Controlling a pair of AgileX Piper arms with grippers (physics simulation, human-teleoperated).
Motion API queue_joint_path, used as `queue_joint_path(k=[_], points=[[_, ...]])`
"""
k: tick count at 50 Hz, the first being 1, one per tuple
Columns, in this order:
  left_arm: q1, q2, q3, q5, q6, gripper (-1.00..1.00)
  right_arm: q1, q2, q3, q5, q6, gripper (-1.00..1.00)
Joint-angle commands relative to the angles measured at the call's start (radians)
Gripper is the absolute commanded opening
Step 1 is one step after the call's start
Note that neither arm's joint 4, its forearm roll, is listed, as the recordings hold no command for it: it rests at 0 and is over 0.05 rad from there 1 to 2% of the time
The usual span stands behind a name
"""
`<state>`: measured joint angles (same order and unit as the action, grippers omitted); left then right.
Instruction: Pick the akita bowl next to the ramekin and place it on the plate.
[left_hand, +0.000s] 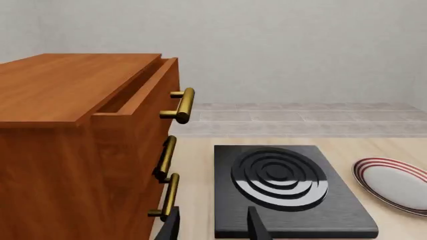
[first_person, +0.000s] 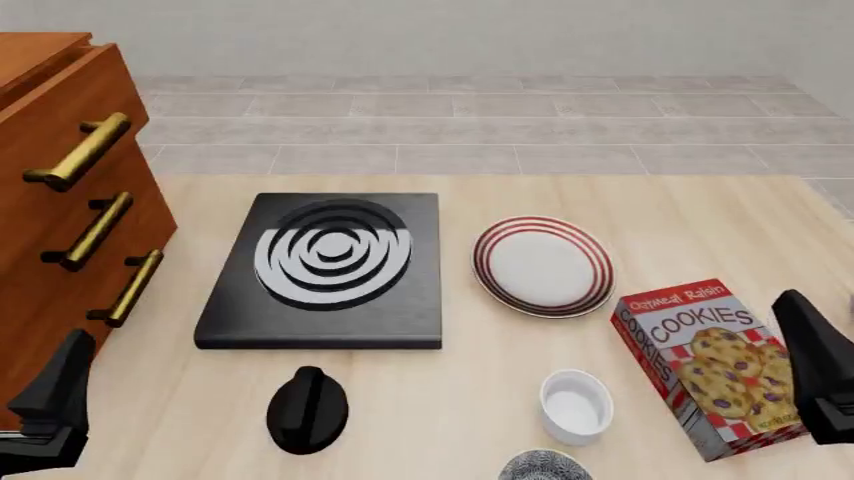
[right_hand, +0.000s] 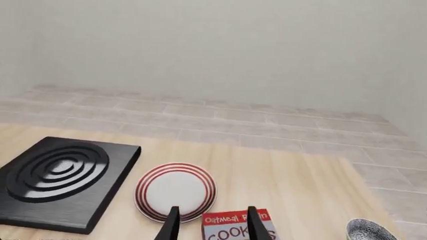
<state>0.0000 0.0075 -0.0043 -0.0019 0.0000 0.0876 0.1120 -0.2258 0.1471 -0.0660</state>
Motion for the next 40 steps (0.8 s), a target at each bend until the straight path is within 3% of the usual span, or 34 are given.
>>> queue_joint_path(k=[1,4,5,8,12,20,27,40], points=[[0.000,0.000,0.000,0.000,0.000,1.00,0.011,0.075,-0.084,0.028,-0.021,1.00],[0.000,0.000,0.000,0.000,0.000,1.00,0.006,0.111,-0.102,0.028,-0.003,1.00],[0.000,0.000,0.000,0.000,0.000,1.00,0.007,0.137,-0.111,0.036,-0.044,1.00],[0.000,0.000,0.000,0.000,0.000,1.00,0.005,0.164,-0.125,0.051,-0.049,1.00],[0.000,0.000,0.000,0.000,0.000,1.00,0.010,0.177,-0.181,0.101,-0.015,1.00],[0.000,0.000,0.000,0.000,0.000,1.00,-0.001,0.183,-0.244,0.154,-0.050,1.00],[0.000,0.000,0.000,0.000,0.000,1.00,0.008,0.226,-0.262,0.180,-0.035,1.00],[0.000,0.000,0.000,0.000,0.000,1.00,0.097,0.340,-0.298,0.196,-0.022,1.00]])
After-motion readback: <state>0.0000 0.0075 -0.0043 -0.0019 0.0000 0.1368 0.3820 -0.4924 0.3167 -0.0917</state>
